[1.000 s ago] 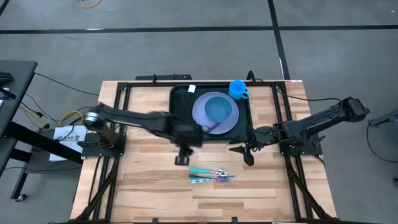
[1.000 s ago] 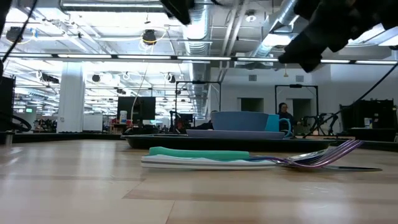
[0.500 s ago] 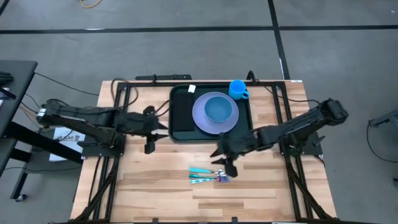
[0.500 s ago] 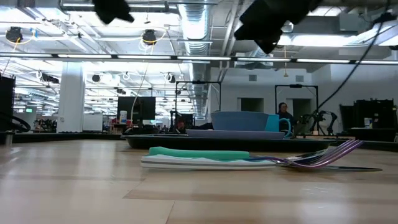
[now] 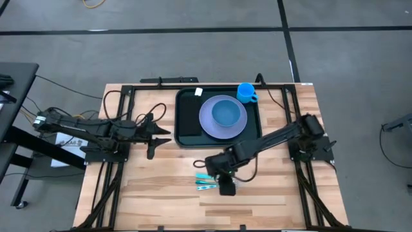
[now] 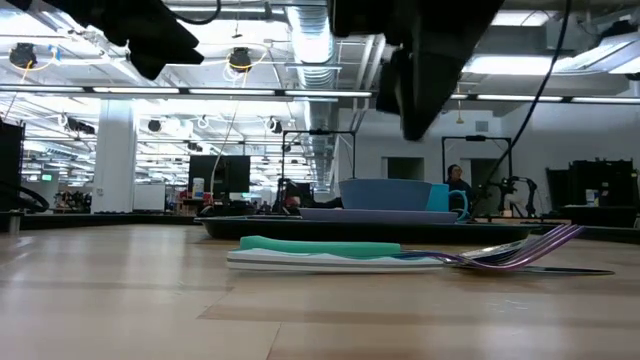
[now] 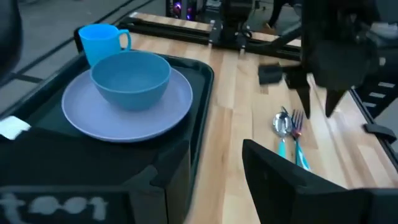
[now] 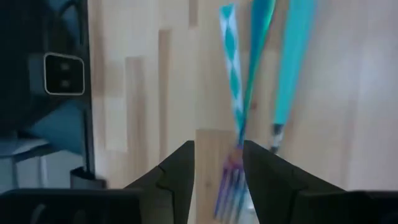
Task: Set up tray
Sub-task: Put the blue fork on the black napkin on the black tray
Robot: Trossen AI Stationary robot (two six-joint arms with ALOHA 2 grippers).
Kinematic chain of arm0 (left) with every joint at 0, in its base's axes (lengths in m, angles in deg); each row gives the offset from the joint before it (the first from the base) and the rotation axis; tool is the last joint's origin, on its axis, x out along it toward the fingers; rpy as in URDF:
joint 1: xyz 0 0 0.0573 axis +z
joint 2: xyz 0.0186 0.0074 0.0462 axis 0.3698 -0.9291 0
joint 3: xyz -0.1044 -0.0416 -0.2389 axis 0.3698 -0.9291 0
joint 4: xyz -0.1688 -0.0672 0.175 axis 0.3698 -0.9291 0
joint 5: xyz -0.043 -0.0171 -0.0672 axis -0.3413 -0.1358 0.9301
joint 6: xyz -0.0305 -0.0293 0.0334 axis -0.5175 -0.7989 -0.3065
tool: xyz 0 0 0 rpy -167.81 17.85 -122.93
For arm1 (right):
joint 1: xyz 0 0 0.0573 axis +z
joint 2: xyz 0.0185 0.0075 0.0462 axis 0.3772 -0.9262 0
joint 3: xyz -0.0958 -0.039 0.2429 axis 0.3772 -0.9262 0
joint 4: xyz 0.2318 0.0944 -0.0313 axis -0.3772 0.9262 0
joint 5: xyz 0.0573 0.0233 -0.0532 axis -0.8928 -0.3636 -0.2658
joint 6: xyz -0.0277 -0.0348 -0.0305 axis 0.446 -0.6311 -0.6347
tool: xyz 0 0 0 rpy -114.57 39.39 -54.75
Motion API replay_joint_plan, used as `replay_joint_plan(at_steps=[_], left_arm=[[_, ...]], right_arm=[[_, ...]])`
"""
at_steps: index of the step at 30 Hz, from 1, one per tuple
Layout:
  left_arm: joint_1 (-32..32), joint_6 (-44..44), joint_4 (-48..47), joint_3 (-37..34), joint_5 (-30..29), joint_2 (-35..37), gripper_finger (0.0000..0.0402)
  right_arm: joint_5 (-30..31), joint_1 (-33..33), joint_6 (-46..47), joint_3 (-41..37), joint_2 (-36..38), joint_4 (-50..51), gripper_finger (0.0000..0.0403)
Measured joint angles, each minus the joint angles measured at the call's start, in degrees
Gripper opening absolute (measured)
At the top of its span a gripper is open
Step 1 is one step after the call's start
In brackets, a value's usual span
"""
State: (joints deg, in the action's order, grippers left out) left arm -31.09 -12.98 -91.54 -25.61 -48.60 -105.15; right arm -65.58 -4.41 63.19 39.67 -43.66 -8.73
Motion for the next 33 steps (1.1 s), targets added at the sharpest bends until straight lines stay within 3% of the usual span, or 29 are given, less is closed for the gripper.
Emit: replay_joint_plan(at_steps=[12, 24, 33], left_arm=[[0.0, -0.1, 0.3, 0.0, 0.6, -0.2, 0.0135], [0.0, -0.1, 1.7, 0.0, 1.3, -0.2, 0.0135], [0.0, 3.3, 1.4, 0.0, 1.3, -0.2, 0.0135]], right_arm=[[-0.1, 1.4, 4.0, 1.5, -6.9, -0.2, 0.0127], [0.3, 0.2, 2.1, 1.3, -6.8, -0.4, 0.0092], [0.5, -0.8, 5.7, 1.3, -6.8, -1.0, 0.0082]])
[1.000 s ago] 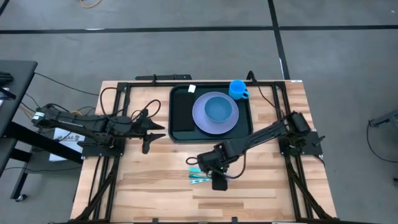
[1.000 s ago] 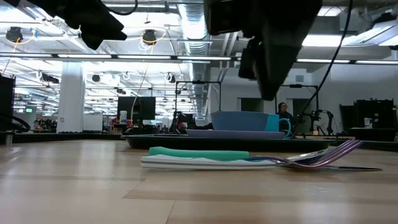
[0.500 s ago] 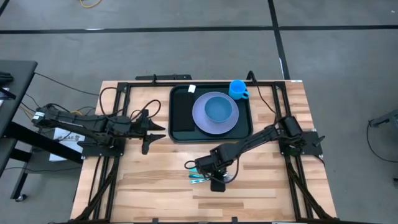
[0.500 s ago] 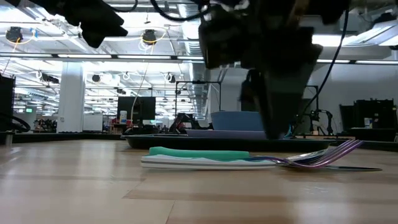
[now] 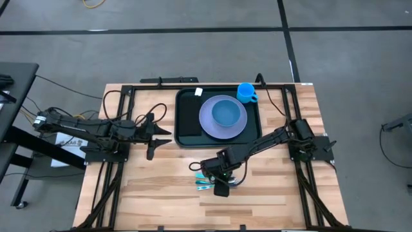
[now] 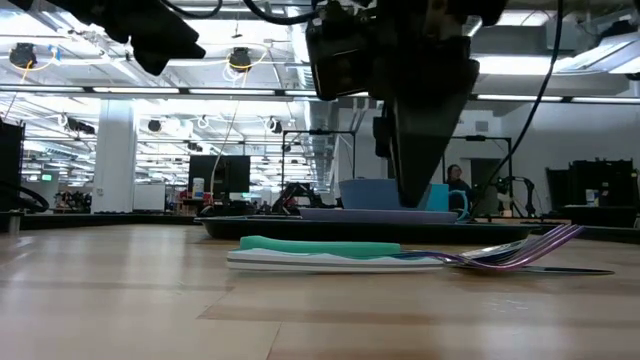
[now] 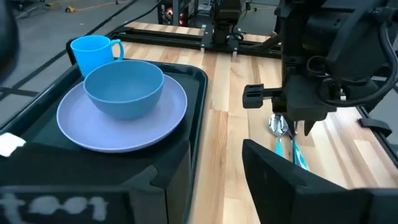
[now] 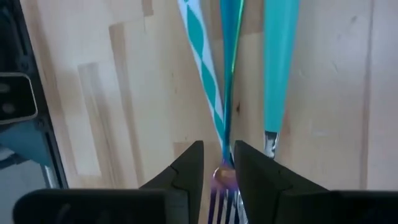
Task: Set up tray
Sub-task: Put the blue fork on the black napkin on the black tray
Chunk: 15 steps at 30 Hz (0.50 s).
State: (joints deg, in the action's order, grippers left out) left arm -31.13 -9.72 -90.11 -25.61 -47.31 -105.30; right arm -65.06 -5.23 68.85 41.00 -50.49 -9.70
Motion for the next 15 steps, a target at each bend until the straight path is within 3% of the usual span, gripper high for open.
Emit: replay_joint_plan(at_steps=[15], left_arm=[[0.0, 7.3, 3.6, 0.0, 0.0, 0.0, 0.0135]], right_arm=[[4.6, 1.5, 8.5, 0.0, 0.0, -0.8, 0.0082]])
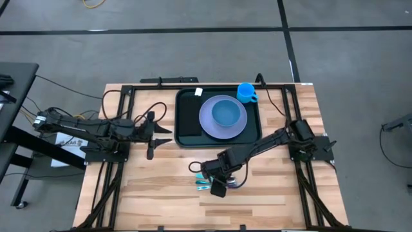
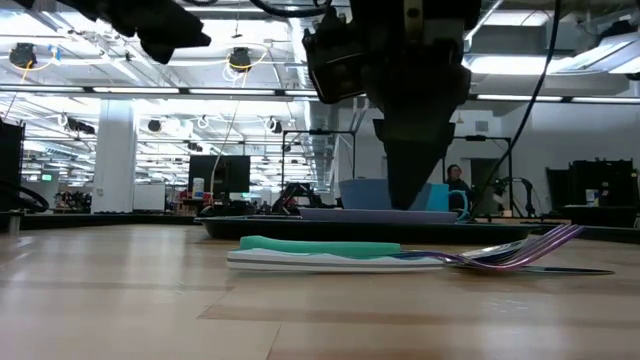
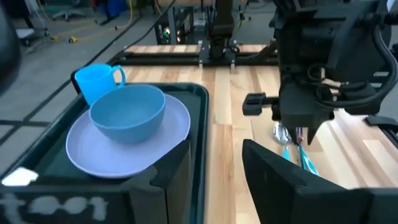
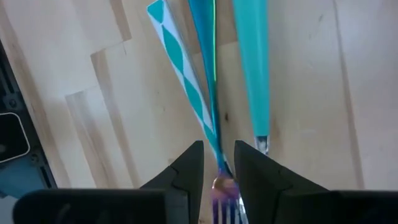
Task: Set up tray
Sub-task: Put the blue fork on the black napkin on the black tray
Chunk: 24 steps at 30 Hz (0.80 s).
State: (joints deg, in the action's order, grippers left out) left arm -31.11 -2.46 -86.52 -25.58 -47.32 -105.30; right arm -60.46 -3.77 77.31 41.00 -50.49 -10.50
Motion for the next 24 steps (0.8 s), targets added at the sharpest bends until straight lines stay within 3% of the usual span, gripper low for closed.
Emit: replay_joint_plan(at_steps=[14, 24], left_arm=[[0.0, 0.4, 3.0, 0.0, 0.0, 0.0, 0.0135], [0.0, 0.4, 2.9, 0.0, 0.0, 0.0, 0.0135]], right_arm=[[6.0, 3.0, 3.3, 0.0, 0.0, 0.0, 0.0082], [6.5, 3.0, 4.6, -0.9, -0.1, -0.6, 0.0082]])
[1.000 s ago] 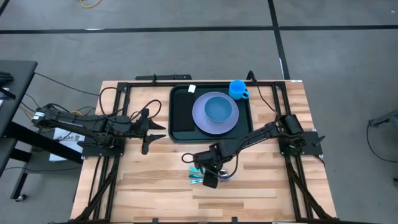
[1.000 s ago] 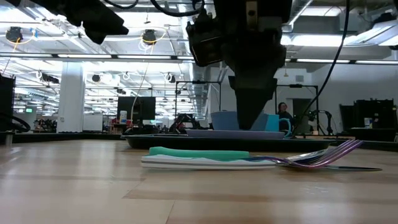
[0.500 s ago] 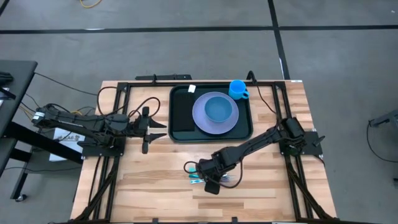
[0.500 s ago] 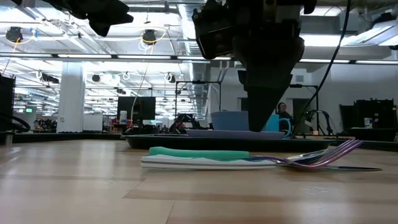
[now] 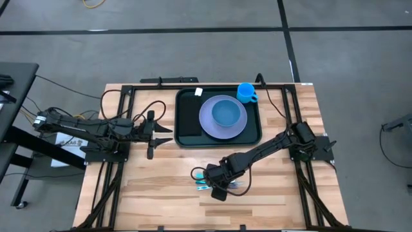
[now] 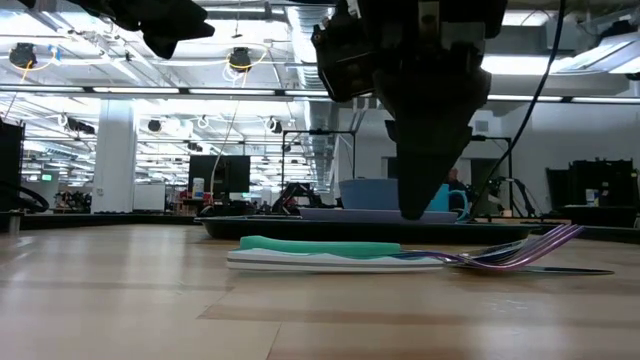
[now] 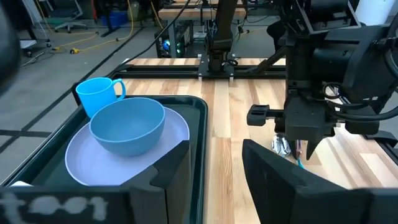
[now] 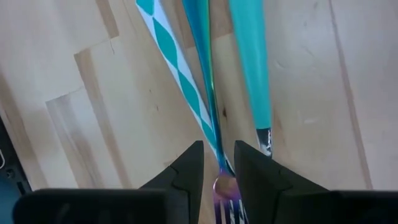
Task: Set up tray
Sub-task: Put the blue fork on the black napkin on the black tray
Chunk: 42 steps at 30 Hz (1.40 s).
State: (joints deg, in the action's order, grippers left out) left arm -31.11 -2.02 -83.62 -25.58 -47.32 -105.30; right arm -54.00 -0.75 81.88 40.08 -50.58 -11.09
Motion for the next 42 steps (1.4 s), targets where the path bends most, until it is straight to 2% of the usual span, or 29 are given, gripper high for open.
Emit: replay_joint_plan(at_steps=[7, 13, 27, 42], left_arm=[[0.0, 0.1, 0.0, 0.0, 0.0, 0.0, 0.0135], [0.0, 0.1, -0.1, 0.0, 0.0, 0.0, 0.0135], [0.0, 0.1, 0.0, 0.0, 0.0, 0.0, 0.0135], [0.0, 0.1, 0.0, 0.0, 0.0, 0.0, 0.0135]], right_arm=[[-0.7, 0.0, -0.1, -0.1, -2.2, 0.3, 0.0082], [-4.0, 0.0, -0.1, 0.4, -5.9, -1.8, 0.0082], [-3.7, -0.1, -0.1, -0.1, -2.9, -1.5, 0.0082], [-3.9, -0.2, -1.2, 0.0, -2.8, 1.1, 0.0082]])
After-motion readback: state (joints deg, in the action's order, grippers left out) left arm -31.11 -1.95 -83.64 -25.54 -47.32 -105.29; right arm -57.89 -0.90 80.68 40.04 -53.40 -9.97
